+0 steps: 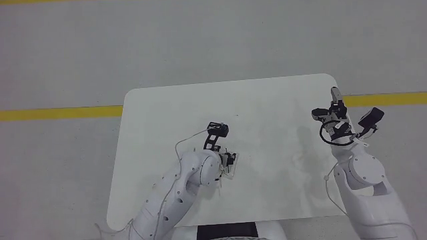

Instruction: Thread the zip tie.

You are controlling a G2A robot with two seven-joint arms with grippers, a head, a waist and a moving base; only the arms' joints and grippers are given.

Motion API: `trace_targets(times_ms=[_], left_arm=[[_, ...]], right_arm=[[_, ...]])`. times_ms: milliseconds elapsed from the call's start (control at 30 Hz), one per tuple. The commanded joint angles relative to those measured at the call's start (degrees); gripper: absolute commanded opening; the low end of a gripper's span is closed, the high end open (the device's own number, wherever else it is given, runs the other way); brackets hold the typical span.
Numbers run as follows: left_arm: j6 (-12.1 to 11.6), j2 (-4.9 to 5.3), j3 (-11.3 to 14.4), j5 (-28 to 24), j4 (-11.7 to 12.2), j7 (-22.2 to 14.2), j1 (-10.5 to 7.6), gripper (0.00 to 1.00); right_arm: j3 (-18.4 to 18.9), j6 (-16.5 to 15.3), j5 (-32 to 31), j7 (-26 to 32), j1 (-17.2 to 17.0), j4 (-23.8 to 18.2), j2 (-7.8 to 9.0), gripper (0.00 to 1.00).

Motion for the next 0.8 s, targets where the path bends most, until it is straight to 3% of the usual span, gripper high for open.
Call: trace_targets(times_ms=[0,200,400,767], left_arm=[[0.0,-0.40,-0.3,1.5,-0.2,-0.7,0.34,0.44],[0.0,-1.69,-0.5,2.6,-0.8,-1.6,1.06,0.44],[0.0,-2.26,-0.3,2.5,-0.7,-1.4,1.01,0.41],[0.0,-3.27,-0.7,3.4,2.0,-1.5,0.14,0.40]], right_arm=[[0.0,0.0,0.0,0.0,0.0,0.0,0.00,1.00],[0.0,0.0,0.0,0.0,0.0,0.0,0.00,1.00],[0.0,0.0,0.0,0.0,0.0,0.0,0.00,1.00],[0.0,0.0,0.0,0.0,0.0,0.0,0.00,1.00]])
